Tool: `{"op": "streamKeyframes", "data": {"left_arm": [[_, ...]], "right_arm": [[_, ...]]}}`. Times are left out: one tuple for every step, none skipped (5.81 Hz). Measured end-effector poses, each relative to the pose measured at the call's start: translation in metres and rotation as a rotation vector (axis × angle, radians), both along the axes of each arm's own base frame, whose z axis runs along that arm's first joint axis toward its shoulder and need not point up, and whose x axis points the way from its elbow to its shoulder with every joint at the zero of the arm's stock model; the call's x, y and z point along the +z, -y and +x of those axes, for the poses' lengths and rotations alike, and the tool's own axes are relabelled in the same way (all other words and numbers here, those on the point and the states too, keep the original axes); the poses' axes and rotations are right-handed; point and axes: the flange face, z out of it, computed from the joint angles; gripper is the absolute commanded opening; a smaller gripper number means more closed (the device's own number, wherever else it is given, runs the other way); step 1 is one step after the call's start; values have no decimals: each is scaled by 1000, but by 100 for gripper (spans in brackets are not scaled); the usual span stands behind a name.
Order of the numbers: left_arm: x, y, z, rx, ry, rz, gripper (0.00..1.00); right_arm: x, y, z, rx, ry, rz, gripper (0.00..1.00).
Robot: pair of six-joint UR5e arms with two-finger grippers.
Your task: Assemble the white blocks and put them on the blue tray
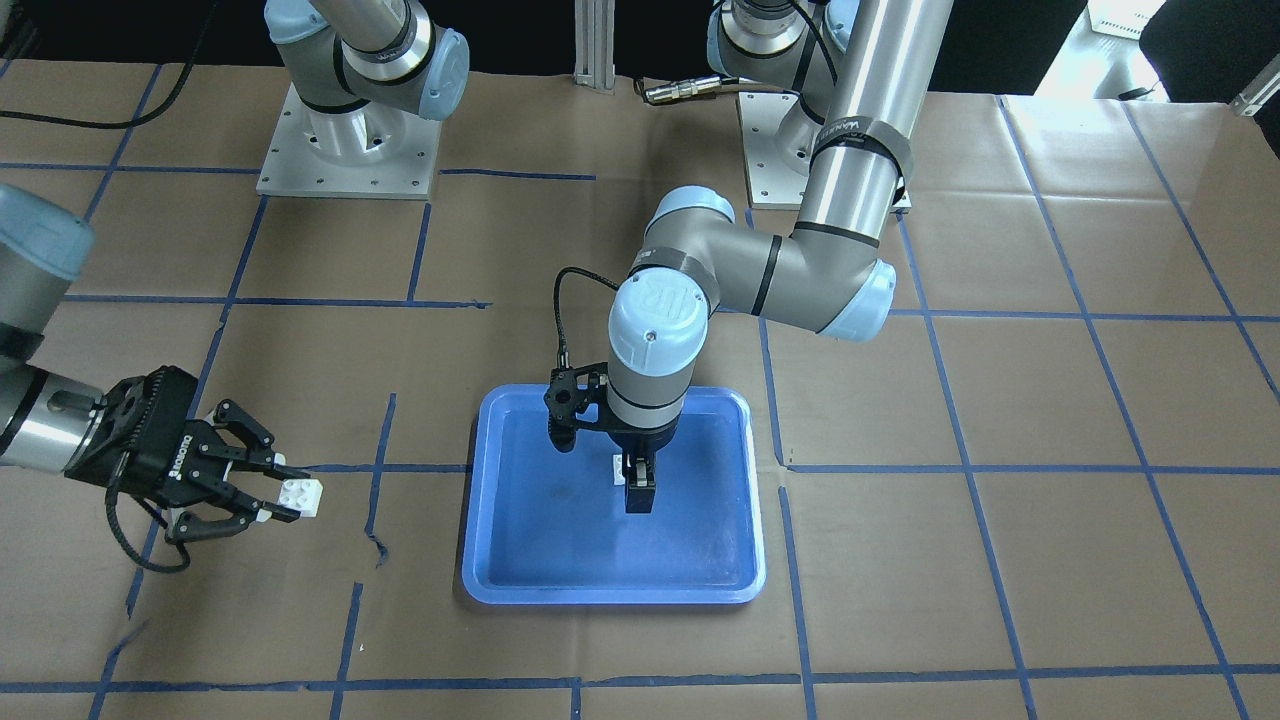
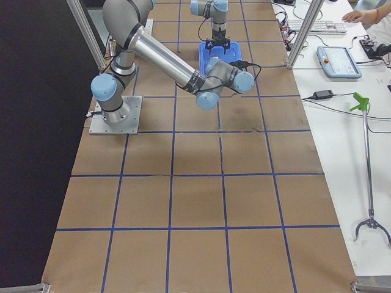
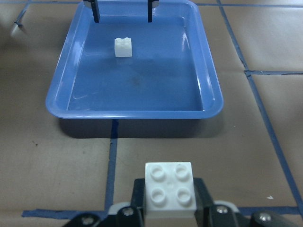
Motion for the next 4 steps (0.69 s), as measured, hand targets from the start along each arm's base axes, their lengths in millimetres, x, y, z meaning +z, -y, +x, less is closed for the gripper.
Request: {"op": "streamKeyframes", "data": {"left_arm": [[43, -9, 8, 9, 5, 16, 99], [95, -20, 23, 26, 13, 46, 99], [143, -31, 40, 47, 19, 80, 99], [187, -48, 55, 68, 21, 97, 99]], "right_arm": [[-3, -11, 24, 20, 5, 19, 22], [-3, -14, 55, 30, -5, 26, 22], [-4, -14, 89, 19, -20, 26, 22], [-7, -19, 130, -1, -33, 19, 22]]}}
